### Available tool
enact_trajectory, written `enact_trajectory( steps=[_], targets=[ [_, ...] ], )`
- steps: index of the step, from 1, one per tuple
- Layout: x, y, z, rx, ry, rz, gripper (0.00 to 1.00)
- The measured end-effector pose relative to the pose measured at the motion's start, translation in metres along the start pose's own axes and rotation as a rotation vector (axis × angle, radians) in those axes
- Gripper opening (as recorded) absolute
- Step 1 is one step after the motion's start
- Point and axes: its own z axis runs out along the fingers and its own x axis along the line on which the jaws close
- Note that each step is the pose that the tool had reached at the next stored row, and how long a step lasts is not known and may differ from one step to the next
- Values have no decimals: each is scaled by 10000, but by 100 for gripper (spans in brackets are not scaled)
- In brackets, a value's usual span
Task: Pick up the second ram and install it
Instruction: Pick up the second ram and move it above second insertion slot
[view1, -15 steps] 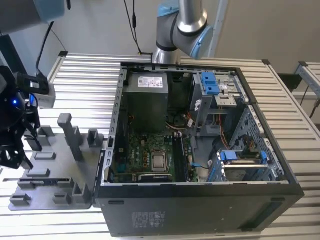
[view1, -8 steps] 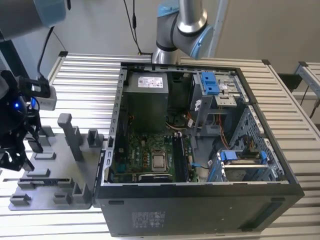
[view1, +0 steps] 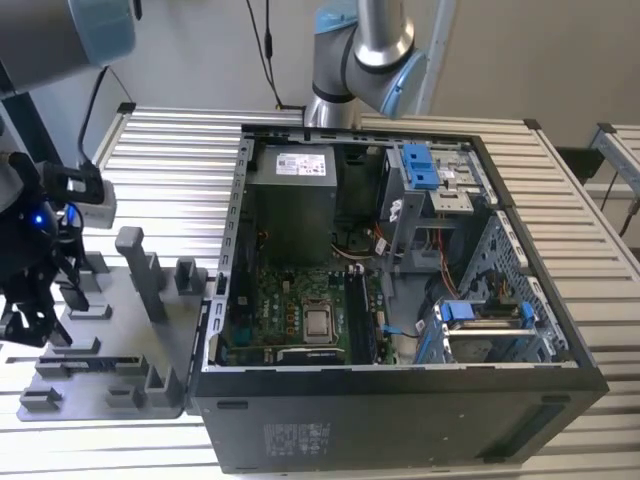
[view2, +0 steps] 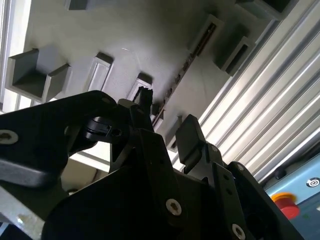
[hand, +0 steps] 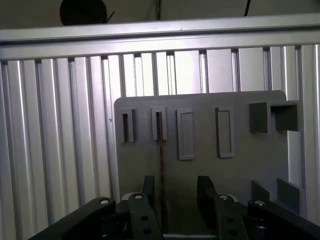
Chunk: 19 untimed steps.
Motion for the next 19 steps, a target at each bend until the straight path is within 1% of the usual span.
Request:
enact_trajectory(
  steps=[2, 5, 7, 13, 16, 19],
  targets=[
    [3, 0, 36, 0, 0, -1, 48],
    [51, -7, 89, -1, -3, -62, 48],
    [72, -10, 135, -8, 1, -210, 48],
    [86, -14, 232, -36, 25, -864, 48],
    [92, -10, 286, -39, 31, -1004, 48],
    [98, 8, 341, -36, 32, -1041, 48]
  ],
)
